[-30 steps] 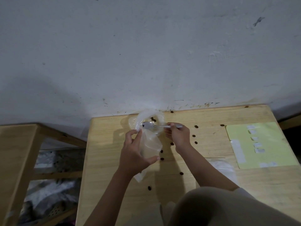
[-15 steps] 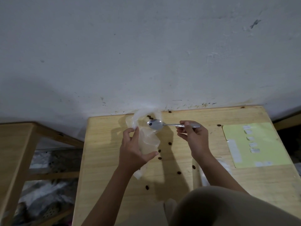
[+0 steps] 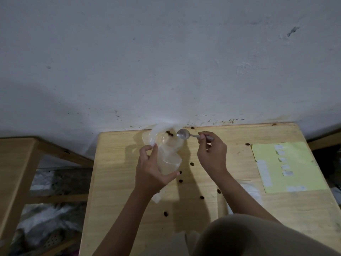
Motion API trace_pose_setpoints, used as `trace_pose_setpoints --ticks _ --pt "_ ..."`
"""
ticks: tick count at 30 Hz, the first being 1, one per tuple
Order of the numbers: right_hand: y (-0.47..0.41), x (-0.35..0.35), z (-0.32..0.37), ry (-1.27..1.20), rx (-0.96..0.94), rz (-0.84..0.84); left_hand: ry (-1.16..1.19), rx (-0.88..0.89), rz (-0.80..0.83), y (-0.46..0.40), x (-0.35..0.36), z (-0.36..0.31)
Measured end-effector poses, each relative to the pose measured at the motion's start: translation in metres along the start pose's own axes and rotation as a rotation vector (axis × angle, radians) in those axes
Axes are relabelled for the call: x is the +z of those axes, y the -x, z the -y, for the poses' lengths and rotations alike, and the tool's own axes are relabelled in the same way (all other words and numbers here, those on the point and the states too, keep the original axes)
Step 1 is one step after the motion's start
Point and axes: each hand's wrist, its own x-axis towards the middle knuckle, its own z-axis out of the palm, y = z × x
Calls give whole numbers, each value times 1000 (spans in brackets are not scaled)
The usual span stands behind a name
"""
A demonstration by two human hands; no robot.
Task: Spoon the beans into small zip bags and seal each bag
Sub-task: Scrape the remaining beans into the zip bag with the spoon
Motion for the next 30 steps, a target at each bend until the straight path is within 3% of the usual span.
trace_pose_setpoints --ticks 4,9,12,17,24,30 --pt "-6 24 -2 120 -61 12 22 22 8 1 0 -7" --pt "-19 37 4 122 62 8 49 36 3 -4 0 -8" --pt "-28 38 -4 61 249 -7 60 23 20 -9 -1 -7" --pt "-31 48 -18 -240 662 -36 156 -90 60 -12 -6 -13" --pt "-22 56 -17 -507 955 -144 208 -152 73 -11 -7 -11" --pt "-22 55 -18 -707 1149 -101 220 -202 70 -15 -11 -11"
